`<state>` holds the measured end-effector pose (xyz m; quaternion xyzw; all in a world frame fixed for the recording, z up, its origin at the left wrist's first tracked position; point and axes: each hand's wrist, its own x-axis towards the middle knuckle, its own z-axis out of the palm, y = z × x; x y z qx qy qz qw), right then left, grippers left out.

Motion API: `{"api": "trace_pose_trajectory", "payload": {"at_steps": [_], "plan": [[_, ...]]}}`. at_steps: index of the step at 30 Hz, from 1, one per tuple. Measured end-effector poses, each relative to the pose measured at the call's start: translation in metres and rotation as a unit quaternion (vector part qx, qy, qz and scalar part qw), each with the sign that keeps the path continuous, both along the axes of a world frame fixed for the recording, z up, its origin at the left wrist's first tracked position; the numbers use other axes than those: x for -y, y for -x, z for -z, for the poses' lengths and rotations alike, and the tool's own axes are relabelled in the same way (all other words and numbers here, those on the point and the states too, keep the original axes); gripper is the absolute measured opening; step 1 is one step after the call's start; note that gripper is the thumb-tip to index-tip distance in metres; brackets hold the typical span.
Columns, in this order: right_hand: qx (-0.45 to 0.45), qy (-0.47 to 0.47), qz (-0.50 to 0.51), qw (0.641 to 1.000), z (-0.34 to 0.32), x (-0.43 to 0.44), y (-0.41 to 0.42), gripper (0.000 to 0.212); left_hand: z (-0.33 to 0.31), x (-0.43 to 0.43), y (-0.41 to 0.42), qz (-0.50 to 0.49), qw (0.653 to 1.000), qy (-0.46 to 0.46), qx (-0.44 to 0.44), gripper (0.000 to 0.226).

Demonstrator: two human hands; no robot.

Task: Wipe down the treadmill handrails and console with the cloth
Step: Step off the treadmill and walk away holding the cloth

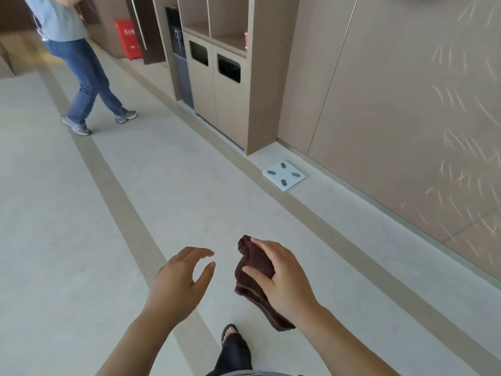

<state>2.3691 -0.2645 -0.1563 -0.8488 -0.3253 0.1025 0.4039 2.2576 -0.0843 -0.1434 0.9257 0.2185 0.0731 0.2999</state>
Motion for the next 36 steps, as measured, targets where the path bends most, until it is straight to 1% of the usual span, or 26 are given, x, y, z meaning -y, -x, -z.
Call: {"api": "trace_pose_trajectory", "payload": {"at_steps": [6,12,15,20,24,28,32,36], "plan": [[0.019,0.017,0.012,1.000,-0.013,-0.097,-0.150,0.050,-0.018,-0.102,-0.163,0.056,0.998,-0.025,-0.005,0.027],[0.007,0.016,0.062,0.998,0.007,-0.175,-0.301,0.051,-0.004,-0.194,-0.322,0.101,0.994,-0.027,-0.021,0.028],[0.014,0.020,0.056,0.998,0.015,-0.233,-0.391,0.051,0.005,-0.251,-0.402,0.084,0.996,-0.033,-0.027,0.026],[0.020,0.020,-0.002,1.000,0.001,-0.352,-0.535,0.052,-0.004,-0.350,-0.519,0.042,0.998,-0.037,-0.035,0.028],[0.020,0.009,-0.045,0.999,-0.011,-0.450,-0.623,0.049,-0.012,-0.434,-0.591,-0.015,0.999,-0.036,-0.024,0.029],[0.024,0.011,-0.087,0.996,-0.011,-0.542,-0.701,0.050,-0.004,-0.513,-0.663,-0.051,0.998,-0.021,-0.015,0.027],[0.039,0.006,-0.078,0.996,-0.005,-0.631,-0.787,0.051,0.000,-0.601,-0.756,-0.030,0.999,-0.026,-0.014,0.028],[0.043,-0.002,-0.036,0.998,-0.016,-0.707,-0.871,0.050,-0.017,-0.695,-0.857,0.009,0.999,-0.049,-0.009,0.028]]}}
